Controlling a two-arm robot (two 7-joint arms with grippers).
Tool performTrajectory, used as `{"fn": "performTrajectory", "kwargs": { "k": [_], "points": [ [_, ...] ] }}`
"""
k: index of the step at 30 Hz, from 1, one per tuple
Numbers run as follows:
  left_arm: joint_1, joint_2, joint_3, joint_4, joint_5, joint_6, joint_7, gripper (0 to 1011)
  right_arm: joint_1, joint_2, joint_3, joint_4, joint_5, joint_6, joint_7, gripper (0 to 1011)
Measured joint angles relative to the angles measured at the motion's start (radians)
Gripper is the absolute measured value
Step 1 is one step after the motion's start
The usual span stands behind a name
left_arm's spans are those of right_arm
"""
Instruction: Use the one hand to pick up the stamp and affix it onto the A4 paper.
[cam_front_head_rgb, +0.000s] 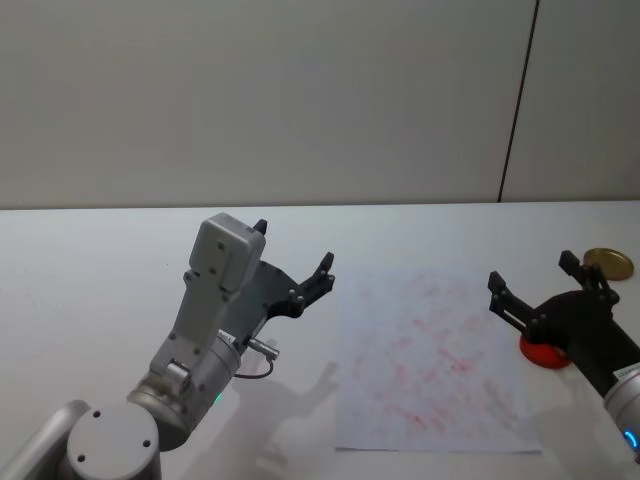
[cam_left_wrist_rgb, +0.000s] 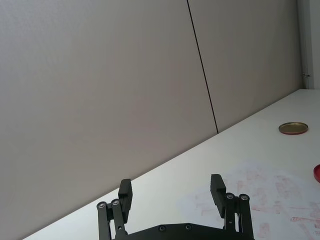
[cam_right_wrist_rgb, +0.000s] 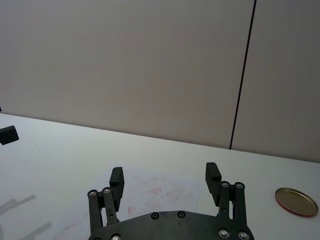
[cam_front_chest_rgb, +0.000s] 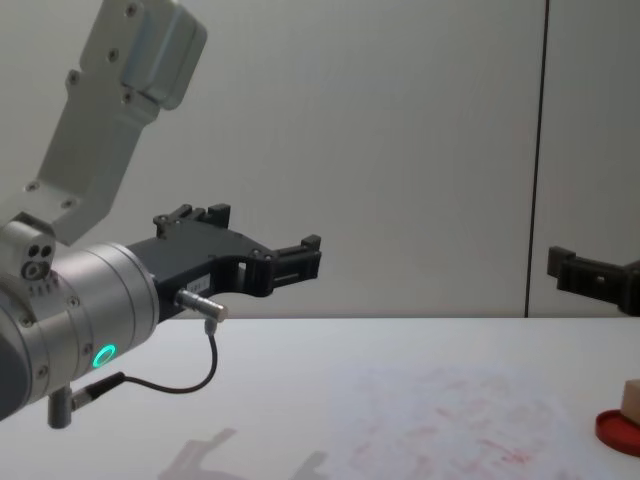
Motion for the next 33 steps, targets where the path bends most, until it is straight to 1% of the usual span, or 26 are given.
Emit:
{"fn": "performTrajectory", "kwargs": {
  "k": [26, 33],
  "points": [
    [0.000, 0.000, 0.000, 0.000, 0.000, 0.000, 0.000, 993, 0.000, 0.000, 0.001, 0.001, -0.001, 0.000, 0.001, 1001],
    [0.000, 0.000, 0.000, 0.000, 0.000, 0.000, 0.000, 993, 0.004, 0.012, 0.010, 0.016, -0.011, 0.003, 0.014, 1001]
  ]
}}
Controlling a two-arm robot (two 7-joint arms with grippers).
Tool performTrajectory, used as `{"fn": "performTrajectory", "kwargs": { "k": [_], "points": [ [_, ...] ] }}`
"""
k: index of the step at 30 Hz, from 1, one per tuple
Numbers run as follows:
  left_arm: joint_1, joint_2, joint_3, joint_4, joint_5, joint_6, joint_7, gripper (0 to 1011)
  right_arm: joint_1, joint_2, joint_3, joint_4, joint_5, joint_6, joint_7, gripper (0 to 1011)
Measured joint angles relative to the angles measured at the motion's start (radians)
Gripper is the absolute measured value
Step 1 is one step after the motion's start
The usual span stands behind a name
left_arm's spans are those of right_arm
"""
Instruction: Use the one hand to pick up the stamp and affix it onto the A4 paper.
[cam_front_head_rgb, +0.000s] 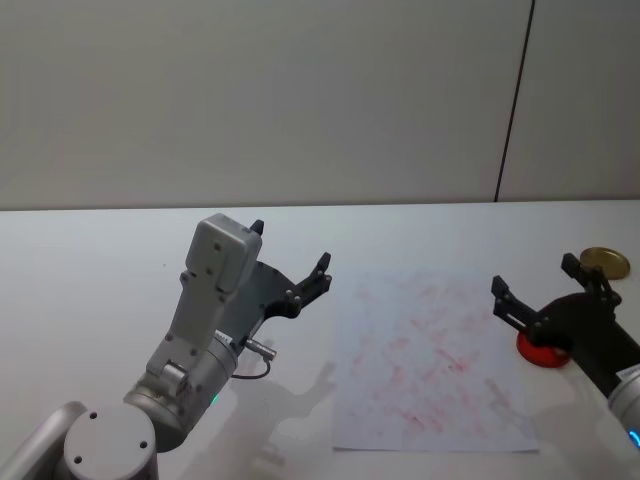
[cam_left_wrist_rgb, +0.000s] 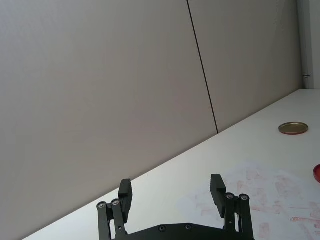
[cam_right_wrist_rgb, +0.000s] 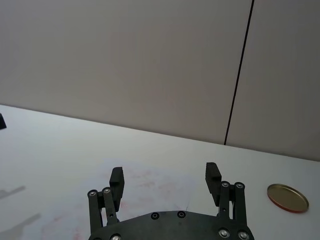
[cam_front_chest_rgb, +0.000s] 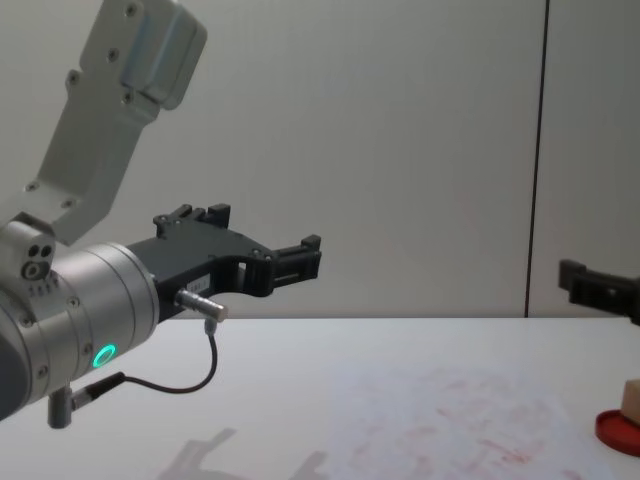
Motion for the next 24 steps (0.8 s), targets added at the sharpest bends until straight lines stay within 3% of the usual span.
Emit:
{"fn": "performTrajectory", "kwargs": {
  "k": [13, 24],
  "points": [
    [0.000, 0.000, 0.000, 0.000, 0.000, 0.000, 0.000, 993, 0.022, 0.043, 0.036, 0.083, -0.005, 0.035, 0.061, 1001],
    [0.000, 0.000, 0.000, 0.000, 0.000, 0.000, 0.000, 993, 0.060, 0.056, 0.056, 0.184, 0.024, 0.075, 0.121, 1001]
  ]
}}
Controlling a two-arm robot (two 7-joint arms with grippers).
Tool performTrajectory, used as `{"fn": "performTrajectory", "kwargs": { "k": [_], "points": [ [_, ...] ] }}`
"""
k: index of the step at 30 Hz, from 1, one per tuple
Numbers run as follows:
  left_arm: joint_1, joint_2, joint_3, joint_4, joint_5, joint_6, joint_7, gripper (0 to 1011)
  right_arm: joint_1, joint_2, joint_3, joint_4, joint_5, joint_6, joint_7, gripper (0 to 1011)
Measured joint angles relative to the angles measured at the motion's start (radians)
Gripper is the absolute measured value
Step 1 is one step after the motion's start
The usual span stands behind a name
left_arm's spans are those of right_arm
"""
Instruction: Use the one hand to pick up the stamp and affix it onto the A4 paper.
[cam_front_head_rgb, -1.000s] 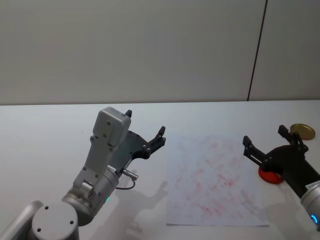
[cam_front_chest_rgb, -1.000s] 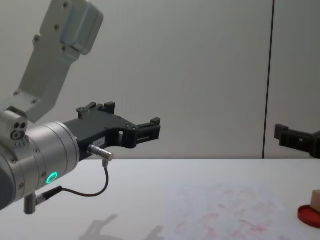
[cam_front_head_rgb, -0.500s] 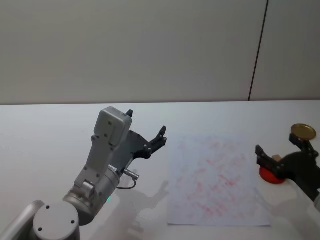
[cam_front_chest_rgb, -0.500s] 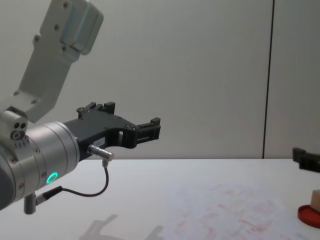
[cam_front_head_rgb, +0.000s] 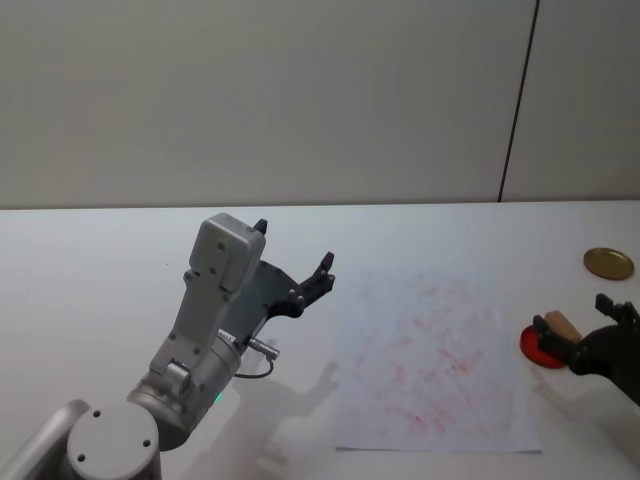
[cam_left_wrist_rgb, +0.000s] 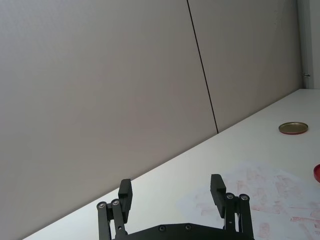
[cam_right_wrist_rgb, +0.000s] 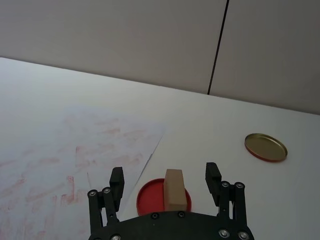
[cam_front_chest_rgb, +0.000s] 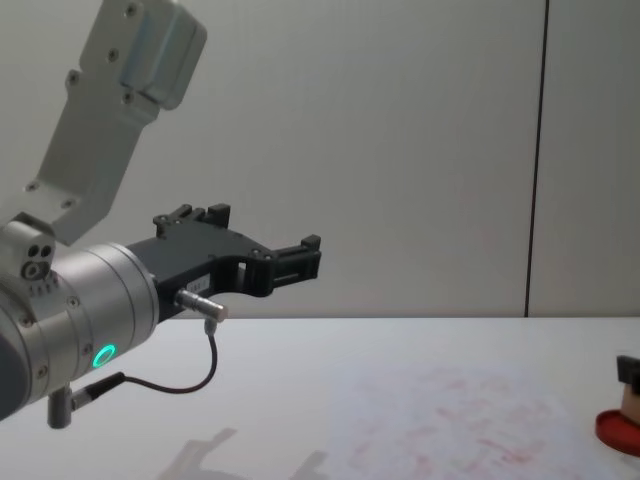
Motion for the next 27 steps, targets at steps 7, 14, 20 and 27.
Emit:
{"fn": "performTrajectory", "kwargs": {
  "k": [7, 14, 20, 27],
  "points": [
    [0.000, 0.000, 0.000, 0.000, 0.000, 0.000, 0.000, 993, 0.027, -0.002, 0.004, 0.058, 0.022, 0.016, 0.032, 1001],
    [0.000, 0.000, 0.000, 0.000, 0.000, 0.000, 0.000, 993, 0.050, -0.010, 0.003, 0.104, 0.035, 0.029, 0.055, 1001],
    [0.000, 0.000, 0.000, 0.000, 0.000, 0.000, 0.000, 993, 0.065, -0.018, -0.001, 0.134, 0.041, 0.041, 0.067, 1001],
    [0.000, 0.000, 0.000, 0.000, 0.000, 0.000, 0.000, 993, 0.079, -0.025, -0.005, 0.164, 0.042, 0.051, 0.072, 856]
  ]
}}
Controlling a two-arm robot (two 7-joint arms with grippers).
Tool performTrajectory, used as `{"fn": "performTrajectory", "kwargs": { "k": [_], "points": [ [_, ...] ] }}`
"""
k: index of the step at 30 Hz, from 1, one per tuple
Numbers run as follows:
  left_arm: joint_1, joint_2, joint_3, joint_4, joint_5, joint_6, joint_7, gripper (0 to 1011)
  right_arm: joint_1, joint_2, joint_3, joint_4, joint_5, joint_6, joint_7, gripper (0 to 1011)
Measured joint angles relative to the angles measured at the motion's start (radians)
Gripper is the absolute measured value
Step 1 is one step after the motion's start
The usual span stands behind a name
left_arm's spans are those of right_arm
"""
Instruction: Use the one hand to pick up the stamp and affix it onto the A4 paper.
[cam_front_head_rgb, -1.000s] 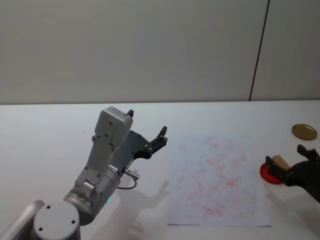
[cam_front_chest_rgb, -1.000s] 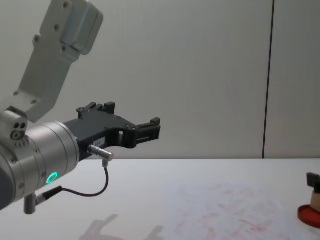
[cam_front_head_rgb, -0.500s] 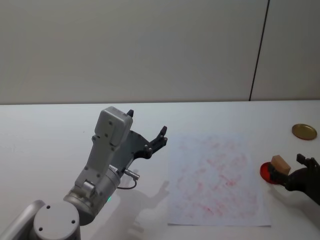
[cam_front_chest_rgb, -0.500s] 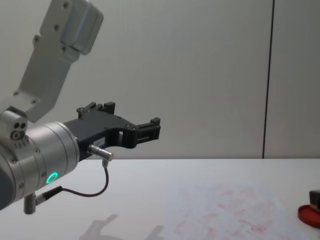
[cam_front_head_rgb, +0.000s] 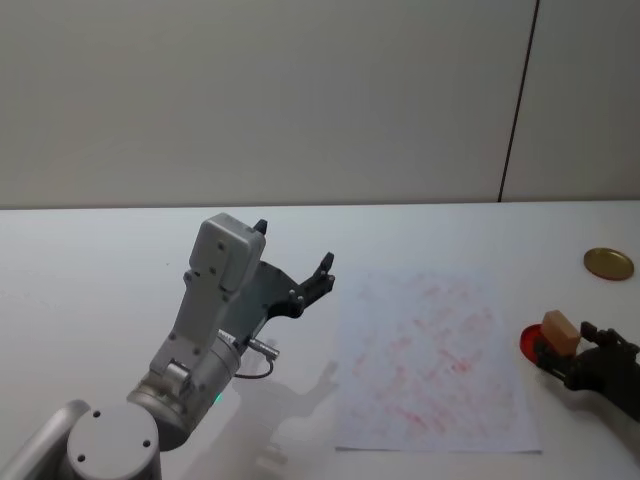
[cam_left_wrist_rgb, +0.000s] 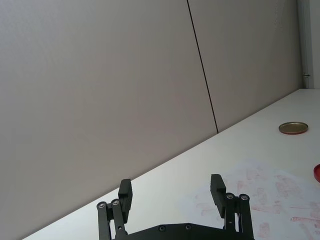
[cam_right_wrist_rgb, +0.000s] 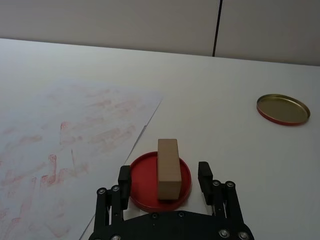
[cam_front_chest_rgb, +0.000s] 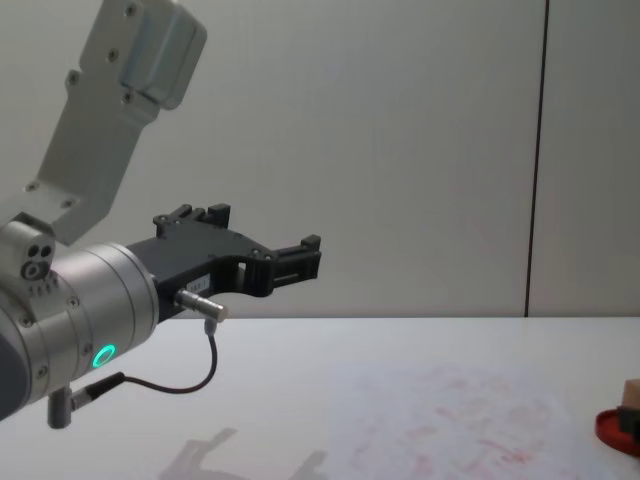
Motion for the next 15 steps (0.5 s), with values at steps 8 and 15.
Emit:
{"fn": "performTrajectory", "kwargs": {
  "k": [8, 15],
  "points": [
    [0.000, 0.000, 0.000, 0.000, 0.000, 0.000, 0.000, 993, 0.009, -0.006, -0.004, 0.025, -0.002, 0.002, 0.001, 617],
    [0.000, 0.000, 0.000, 0.000, 0.000, 0.000, 0.000, 993, 0.011, -0.008, -0.007, 0.033, -0.016, -0.012, -0.002, 395]
  ]
}}
